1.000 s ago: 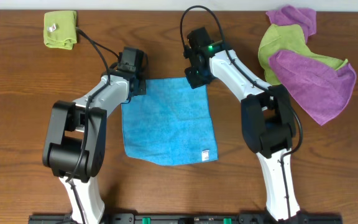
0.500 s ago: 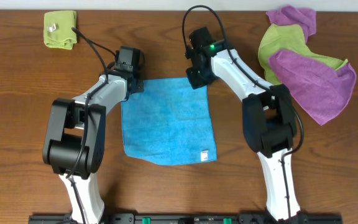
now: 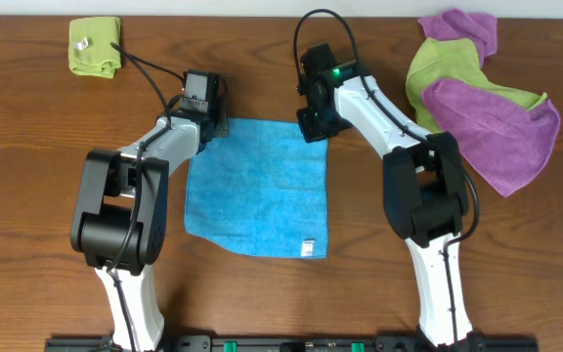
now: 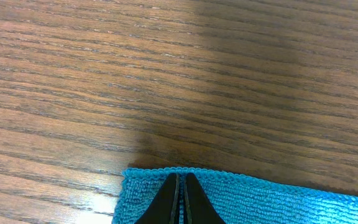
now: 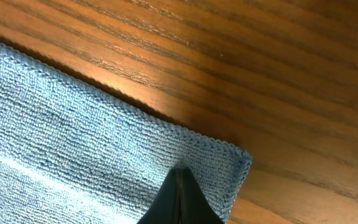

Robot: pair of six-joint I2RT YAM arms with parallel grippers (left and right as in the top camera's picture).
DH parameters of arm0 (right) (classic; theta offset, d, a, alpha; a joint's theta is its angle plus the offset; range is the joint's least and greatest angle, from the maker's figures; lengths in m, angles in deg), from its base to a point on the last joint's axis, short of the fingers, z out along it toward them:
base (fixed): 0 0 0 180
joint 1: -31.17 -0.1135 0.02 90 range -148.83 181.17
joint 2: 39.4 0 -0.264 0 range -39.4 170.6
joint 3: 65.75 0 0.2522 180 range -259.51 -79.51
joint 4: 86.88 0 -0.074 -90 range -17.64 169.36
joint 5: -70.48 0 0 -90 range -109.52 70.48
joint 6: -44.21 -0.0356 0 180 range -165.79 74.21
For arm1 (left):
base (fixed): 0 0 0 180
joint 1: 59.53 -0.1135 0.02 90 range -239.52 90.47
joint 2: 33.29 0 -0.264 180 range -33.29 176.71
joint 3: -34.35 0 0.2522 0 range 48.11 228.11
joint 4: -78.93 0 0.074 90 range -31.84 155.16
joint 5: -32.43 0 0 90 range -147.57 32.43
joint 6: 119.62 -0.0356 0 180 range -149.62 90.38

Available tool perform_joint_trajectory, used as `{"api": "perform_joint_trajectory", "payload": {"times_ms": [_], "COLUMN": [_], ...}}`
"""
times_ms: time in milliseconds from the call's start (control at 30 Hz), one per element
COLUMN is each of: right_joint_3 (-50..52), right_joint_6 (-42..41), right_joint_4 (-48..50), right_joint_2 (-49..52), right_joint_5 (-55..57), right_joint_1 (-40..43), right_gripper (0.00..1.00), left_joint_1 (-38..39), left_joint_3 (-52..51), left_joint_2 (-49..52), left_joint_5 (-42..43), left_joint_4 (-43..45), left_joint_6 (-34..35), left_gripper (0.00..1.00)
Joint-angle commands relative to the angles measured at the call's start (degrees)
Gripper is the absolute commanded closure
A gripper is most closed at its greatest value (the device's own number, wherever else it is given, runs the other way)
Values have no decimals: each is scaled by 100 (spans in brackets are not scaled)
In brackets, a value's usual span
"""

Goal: Fold the cloth

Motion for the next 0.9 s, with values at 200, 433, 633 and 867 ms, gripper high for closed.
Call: {"api": "perform_joint_trajectory", "payload": {"times_ms": [200, 433, 633, 867], "right_joint_3": [39, -74, -74, -61], "right_joint_6": [-111, -107, 0, 85], "right_joint_4": [175, 153, -275, -2194], "right_joint_2": [186, -553, -1488, -2601], "right_joint_5": [127, 129, 127, 125], "right_joint_1": [166, 146, 149, 214], "right_gripper": [99, 99, 99, 99], "left_joint_1": [-17, -17, -35, -389], "left_joint_3": [-76, -61, -61, -66], "left_joint_2": [175, -979, -2173, -3145], "left_joint_5": [282, 280, 216, 772], "left_joint_4": [-286, -461, -1615, -3954], "left_joint_6": [-13, -13, -22, 282], "left_gripper": [95, 94, 94, 94]}}
